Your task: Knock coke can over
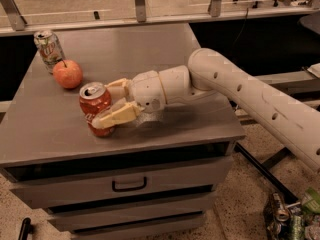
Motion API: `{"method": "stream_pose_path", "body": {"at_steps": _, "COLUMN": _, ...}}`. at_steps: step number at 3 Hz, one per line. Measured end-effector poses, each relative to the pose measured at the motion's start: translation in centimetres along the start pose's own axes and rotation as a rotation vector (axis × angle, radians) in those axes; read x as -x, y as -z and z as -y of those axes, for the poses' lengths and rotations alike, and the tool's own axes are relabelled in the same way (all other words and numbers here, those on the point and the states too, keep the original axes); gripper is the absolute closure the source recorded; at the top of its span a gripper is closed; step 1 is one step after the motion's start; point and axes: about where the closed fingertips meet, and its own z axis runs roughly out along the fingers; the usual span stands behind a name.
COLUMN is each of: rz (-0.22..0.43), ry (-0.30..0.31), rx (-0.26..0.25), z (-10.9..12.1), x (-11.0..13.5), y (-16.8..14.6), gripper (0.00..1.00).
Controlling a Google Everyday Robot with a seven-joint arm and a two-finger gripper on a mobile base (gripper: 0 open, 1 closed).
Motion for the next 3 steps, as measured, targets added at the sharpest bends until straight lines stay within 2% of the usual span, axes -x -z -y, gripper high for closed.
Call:
{"method": "stream_pose_path", "body": {"at_steps": 2, "rz": 0.001, "ry": 0.001, "rx": -0.008, "z": 0.0, "x": 0.4, "y": 0.1, "gripper": 0.87}}
{"method": "stream_pose_path", "body": {"at_steps": 3, "rz": -0.078, "ry": -0.007, "rx": -0.076, "z": 0.9, "x": 1.4, "y": 2.9, "gripper": 1.00}}
